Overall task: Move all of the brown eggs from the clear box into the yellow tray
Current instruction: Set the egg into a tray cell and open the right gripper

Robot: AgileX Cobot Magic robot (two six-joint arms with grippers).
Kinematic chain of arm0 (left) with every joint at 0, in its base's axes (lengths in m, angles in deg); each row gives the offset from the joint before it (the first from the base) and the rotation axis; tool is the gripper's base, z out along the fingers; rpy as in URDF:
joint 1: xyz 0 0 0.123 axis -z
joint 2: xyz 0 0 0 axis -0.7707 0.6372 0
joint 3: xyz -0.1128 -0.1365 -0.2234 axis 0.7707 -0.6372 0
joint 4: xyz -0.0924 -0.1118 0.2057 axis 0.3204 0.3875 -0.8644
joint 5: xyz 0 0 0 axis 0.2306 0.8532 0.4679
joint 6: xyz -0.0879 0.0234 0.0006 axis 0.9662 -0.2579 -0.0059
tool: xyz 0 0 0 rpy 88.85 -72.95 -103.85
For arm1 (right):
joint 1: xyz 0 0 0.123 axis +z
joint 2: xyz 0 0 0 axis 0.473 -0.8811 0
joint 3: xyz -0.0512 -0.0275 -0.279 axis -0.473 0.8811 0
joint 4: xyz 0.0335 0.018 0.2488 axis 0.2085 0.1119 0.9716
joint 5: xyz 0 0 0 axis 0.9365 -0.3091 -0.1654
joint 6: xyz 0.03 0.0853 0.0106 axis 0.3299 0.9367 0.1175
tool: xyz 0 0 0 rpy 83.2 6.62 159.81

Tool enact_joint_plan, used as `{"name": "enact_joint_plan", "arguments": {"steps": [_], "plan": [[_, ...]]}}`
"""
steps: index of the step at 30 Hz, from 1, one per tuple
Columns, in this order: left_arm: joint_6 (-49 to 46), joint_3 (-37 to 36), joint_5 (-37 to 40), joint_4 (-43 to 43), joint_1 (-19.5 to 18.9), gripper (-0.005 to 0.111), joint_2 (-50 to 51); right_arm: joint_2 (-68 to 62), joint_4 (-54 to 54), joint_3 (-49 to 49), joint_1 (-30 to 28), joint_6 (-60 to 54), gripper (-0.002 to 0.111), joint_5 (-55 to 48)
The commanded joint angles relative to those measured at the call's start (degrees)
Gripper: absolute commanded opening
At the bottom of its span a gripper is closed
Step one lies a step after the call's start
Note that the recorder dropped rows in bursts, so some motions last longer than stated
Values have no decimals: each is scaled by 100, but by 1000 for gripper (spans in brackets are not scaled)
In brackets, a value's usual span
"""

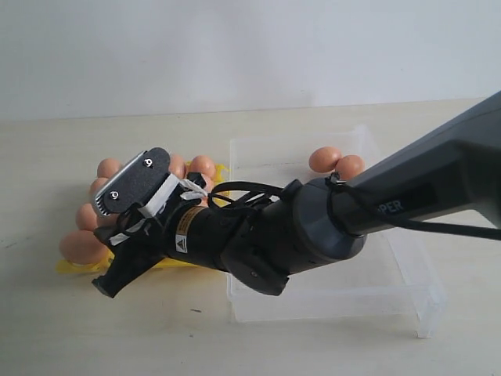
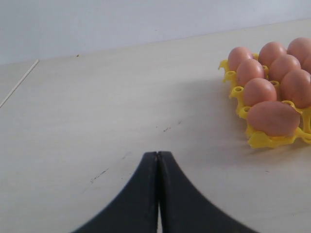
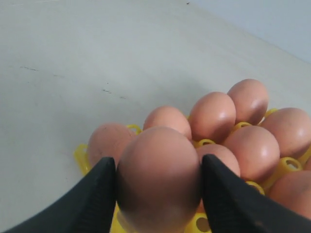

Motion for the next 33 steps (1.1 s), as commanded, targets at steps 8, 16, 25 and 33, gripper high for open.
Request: {"name": "enact_joint_plan", "arguments": {"steps": [8,16,25,33], "plan": [[26,23,-52,14,34,0,4,-137,-21,-292,9,-59,0,-328],[26,23,-52,14,34,0,4,-137,-21,-292,9,-59,15,-256],[26,23,-52,14,34,0,4,-137,43,-381,9,-59,63,-199],[26,23,-52,14,34,0,4,-68,145,-381,9,-59,62,-214]]}}
